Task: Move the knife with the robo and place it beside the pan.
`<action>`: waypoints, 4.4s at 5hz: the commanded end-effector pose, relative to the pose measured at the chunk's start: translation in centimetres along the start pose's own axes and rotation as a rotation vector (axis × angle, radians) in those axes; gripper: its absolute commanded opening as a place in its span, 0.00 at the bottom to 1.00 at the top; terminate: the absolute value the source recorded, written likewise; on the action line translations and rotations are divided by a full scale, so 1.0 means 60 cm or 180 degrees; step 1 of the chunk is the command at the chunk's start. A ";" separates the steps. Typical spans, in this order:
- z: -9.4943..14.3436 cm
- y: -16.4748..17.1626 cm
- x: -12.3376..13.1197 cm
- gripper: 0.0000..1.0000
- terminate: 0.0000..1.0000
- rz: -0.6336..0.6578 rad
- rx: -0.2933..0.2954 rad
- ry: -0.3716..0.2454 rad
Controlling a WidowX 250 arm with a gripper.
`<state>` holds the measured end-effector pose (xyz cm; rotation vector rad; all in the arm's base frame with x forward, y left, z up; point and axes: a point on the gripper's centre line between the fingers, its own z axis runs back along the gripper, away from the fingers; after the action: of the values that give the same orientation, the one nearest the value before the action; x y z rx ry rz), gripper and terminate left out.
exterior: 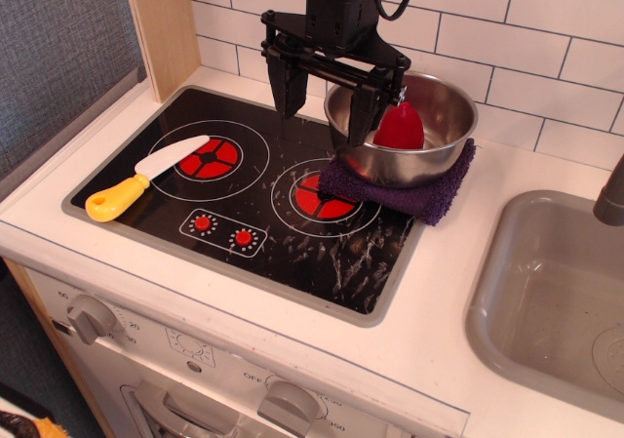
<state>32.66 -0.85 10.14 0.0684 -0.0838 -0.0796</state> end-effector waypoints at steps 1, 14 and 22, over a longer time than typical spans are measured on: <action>0.000 0.000 0.000 1.00 0.00 0.0000 0.0000 0.0000; -0.061 0.222 -0.114 0.00 0.00 0.0137 0.0412 0.0358; -0.134 0.138 0.018 0.00 0.00 0.0251 0.0115 0.0418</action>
<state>34.10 7.05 1.65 0.0958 0.0853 0.0087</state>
